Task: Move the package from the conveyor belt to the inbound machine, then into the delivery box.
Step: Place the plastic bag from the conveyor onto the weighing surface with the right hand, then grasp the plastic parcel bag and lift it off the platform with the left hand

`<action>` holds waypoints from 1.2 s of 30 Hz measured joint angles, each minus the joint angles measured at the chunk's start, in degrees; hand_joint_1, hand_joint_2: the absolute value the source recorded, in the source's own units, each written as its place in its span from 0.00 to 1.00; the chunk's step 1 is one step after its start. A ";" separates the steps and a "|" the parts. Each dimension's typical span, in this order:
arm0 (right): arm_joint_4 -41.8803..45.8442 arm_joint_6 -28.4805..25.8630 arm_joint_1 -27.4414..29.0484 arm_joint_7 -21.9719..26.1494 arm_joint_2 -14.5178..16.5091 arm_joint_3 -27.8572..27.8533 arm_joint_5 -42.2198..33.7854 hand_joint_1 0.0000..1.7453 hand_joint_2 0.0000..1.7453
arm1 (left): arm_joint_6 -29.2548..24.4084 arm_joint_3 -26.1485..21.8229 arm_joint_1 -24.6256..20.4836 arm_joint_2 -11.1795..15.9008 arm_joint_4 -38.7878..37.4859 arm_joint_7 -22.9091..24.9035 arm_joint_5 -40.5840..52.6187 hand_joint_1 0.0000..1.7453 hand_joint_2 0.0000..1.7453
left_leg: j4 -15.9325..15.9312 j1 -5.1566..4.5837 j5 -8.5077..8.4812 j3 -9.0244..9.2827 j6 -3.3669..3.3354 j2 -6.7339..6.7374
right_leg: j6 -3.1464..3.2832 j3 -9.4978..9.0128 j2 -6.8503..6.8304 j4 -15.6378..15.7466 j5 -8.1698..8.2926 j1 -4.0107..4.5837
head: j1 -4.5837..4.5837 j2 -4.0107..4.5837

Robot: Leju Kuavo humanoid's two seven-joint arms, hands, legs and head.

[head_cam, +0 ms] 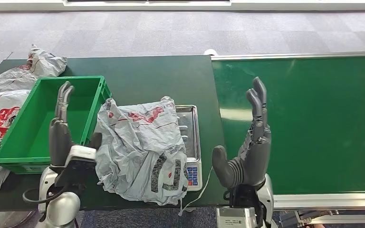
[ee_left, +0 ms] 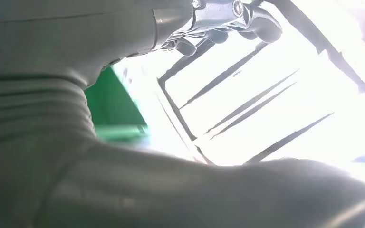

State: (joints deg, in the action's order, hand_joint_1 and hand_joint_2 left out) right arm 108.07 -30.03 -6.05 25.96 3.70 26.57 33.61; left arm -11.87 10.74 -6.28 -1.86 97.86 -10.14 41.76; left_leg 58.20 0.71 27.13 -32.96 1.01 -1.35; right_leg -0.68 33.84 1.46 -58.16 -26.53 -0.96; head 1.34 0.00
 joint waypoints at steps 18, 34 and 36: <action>3.26 1.18 0.21 2.70 -2.13 -0.85 -3.10 0.00 1.00 | 19.22 13.16 -20.32 23.46 -15.50 3.63 11.91 0.00 1.00 | -0.02 0.17 -0.36 -0.18 0.40 0.25 | 0.39 0.37 0.30 -0.12 0.43 0.16 | 0.02 0.00; 3.01 1.56 -0.13 2.53 -2.32 -0.85 -4.55 0.00 1.00 | 30.84 19.10 -23.11 22.60 -24.44 -2.41 1.69 0.00 1.00 | -0.03 0.07 -0.35 -0.18 0.36 0.11 | 0.31 0.37 0.15 -0.08 0.37 0.05 | 0.04 0.00; 2.46 1.36 -0.57 2.61 -2.30 -0.85 -5.28 0.00 1.00 | 39.46 25.23 -24.85 20.14 -33.03 -7.19 -4.32 0.00 1.00 | -0.04 0.03 -0.37 -0.09 0.33 -0.04 | 0.27 0.14 -0.04 -0.08 0.34 0.02 | 0.02 0.00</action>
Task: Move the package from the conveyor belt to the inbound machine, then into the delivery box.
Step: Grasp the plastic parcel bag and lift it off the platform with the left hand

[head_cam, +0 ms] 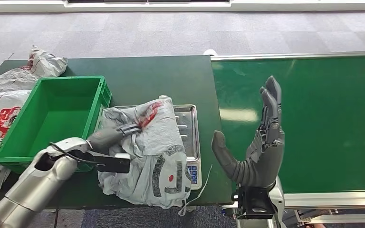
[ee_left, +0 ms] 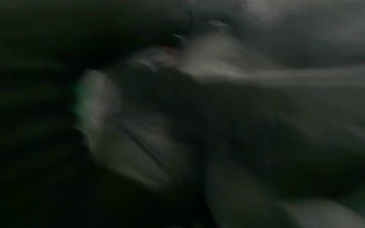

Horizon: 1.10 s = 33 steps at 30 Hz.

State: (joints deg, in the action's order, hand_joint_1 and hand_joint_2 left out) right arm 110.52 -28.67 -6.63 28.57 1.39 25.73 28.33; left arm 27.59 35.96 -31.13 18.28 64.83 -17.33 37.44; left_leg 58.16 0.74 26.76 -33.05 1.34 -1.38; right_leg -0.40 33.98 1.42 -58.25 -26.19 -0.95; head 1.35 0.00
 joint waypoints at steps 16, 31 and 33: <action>-1.20 -0.50 -0.69 0.27 -0.22 0.00 -1.45 0.00 1.00 | 0.26 17.91 -10.12 -5.81 -16.33 -1.79 -6.20 1.00 1.00 | -0.05 -0.09 0.69 1.75 -0.35 -0.90 | -0.23 -2.58 -0.91 0.09 -1.18 -0.05 | -0.01 0.00; -0.74 0.06 -0.59 0.07 -0.94 0.00 -0.90 0.00 1.00 | -7.83 21.53 -11.84 -6.71 -14.86 0.20 -5.48 1.00 1.00 | -0.01 -0.11 0.34 1.46 -0.33 -0.83 | -0.24 -1.92 -0.88 0.07 -0.64 -0.06 | 0.00 0.00; -0.62 1.22 -0.44 -0.83 -0.98 0.00 0.16 0.00 1.00 | -11.47 20.87 -11.26 -6.63 -13.69 2.10 -5.83 1.00 1.00 | -0.01 -0.10 0.29 1.49 -0.30 -0.81 | -0.19 -1.87 -0.87 0.07 -0.59 -0.05 | 0.01 0.00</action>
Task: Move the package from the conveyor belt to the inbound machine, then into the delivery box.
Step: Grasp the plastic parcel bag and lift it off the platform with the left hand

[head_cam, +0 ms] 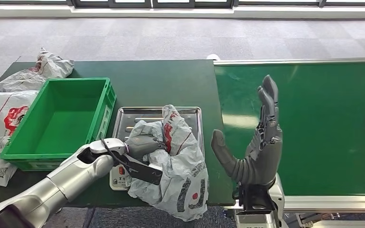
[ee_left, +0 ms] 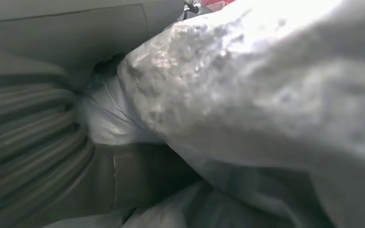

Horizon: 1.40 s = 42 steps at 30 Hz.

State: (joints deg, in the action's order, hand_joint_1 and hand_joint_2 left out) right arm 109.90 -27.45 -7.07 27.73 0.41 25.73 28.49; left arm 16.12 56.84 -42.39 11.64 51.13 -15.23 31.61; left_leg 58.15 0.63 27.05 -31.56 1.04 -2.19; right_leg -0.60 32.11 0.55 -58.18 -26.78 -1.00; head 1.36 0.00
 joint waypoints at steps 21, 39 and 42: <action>1.46 1.45 4.23 -2.20 -0.02 -3.70 -0.07 0.00 1.00 | -6.58 -15.12 7.63 5.93 16.97 6.08 0.81 1.00 1.00 | 0.00 0.12 -0.33 -1.41 0.23 0.36 | 0.16 1.64 0.46 -0.07 0.45 0.08 | -0.01 0.00; 1.46 1.18 6.13 -1.85 -0.01 -4.78 -0.94 0.00 1.00 | -6.81 -20.56 10.23 9.55 24.39 6.81 -0.72 1.00 1.00 | 0.00 0.12 -0.33 -1.48 0.23 0.39 | 0.16 1.72 0.46 -0.07 0.45 0.08 | -0.01 0.00; 1.46 1.17 6.16 -1.85 0.00 -4.85 -0.98 0.00 1.00 | -6.81 -20.96 10.30 9.63 24.81 6.81 -0.72 1.00 1.00 | 0.01 0.12 -0.33 -1.48 0.23 0.39 | 0.16 1.72 0.46 -0.07 0.45 0.07 | -0.01 0.00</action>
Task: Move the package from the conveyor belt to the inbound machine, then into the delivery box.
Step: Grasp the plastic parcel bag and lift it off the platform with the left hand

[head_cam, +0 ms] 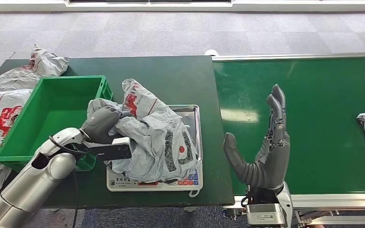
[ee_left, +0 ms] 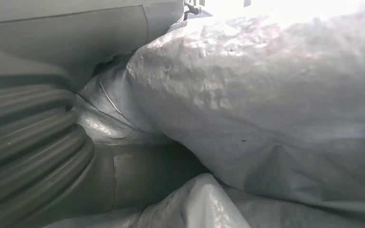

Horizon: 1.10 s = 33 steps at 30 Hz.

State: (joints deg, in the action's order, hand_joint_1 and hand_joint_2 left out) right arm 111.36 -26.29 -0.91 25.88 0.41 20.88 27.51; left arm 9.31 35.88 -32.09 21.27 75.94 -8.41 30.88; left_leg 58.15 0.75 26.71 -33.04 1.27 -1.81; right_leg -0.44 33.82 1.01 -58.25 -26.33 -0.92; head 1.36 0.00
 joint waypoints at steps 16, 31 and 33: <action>0.00 0.02 0.29 0.76 -0.01 -0.03 -0.34 0.00 1.00 | -1.39 -1.52 0.01 0.82 0.63 0.48 0.09 1.00 1.00 | 0.00 0.01 0.00 0.00 0.00 0.02 | 0.00 0.01 0.00 0.00 0.00 0.01 | 0.00 0.00; 0.57 2.30 2.51 0.46 0.06 -0.20 0.62 0.00 1.00 | -11.49 -16.03 0.36 1.63 -4.72 2.99 3.46 1.00 1.00 | 0.00 0.04 0.00 -0.02 0.01 0.24 | 0.05 0.15 0.18 0.00 0.03 0.05 | 0.01 0.00; 0.85 2.41 2.90 0.23 0.14 -0.37 0.99 0.00 1.00 | -12.33 -18.53 -0.40 1.45 -7.41 2.82 4.88 1.00 1.00 | 0.00 0.06 0.00 -0.03 0.01 0.26 | 0.08 0.20 0.23 0.00 0.05 0.07 | 0.01 0.00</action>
State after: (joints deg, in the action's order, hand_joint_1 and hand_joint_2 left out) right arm 112.21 -23.88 1.99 26.11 0.55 20.51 28.51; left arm -3.02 17.34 -32.49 22.73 68.53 -5.59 35.77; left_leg 58.15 0.81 26.71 -33.08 1.28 -1.54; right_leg -0.36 34.02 1.25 -58.25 -26.28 -0.85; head 1.37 0.00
